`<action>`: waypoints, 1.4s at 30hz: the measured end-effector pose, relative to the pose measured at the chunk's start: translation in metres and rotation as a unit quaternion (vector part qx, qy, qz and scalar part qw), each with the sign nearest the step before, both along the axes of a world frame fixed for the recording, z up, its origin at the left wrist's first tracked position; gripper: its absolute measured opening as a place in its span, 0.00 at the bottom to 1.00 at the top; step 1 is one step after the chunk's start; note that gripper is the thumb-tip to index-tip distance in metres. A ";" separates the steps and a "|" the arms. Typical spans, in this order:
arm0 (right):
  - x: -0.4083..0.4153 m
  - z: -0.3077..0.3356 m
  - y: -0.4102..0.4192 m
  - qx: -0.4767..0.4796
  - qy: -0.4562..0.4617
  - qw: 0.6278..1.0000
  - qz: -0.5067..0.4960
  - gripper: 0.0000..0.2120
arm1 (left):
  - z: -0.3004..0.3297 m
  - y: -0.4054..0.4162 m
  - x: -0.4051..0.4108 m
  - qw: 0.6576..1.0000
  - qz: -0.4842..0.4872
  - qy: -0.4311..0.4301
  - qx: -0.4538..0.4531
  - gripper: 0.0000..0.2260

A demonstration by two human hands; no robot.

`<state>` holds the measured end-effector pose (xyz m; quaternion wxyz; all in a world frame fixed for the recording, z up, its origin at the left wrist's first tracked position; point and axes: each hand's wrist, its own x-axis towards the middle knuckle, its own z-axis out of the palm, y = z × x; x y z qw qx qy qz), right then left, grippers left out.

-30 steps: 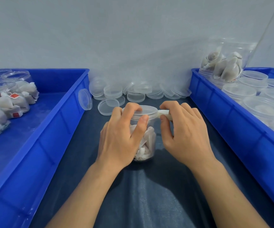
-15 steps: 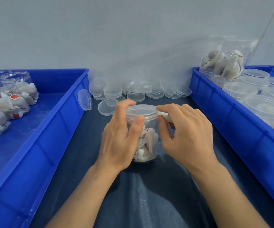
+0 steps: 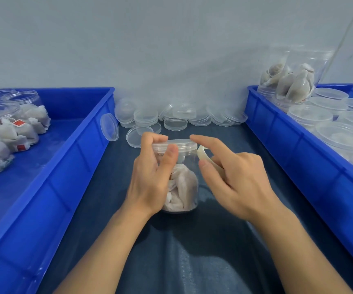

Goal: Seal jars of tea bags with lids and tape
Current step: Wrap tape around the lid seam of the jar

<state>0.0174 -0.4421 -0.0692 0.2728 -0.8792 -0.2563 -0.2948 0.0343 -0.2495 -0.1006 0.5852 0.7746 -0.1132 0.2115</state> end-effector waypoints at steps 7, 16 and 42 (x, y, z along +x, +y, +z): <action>0.000 0.006 -0.006 0.020 -0.019 0.999 -0.024 0.18 | 0.004 0.003 0.002 0.999 -0.046 0.010 -0.015 0.20; 0.006 0.005 -0.011 0.015 0.041 0.996 -0.081 0.15 | 0.003 0.003 0.001 0.999 -0.053 0.007 -0.011 0.20; 0.005 0.001 0.002 0.036 0.042 0.994 -0.091 0.16 | 0.002 -0.003 0.004 0.997 0.044 -0.033 -0.047 0.16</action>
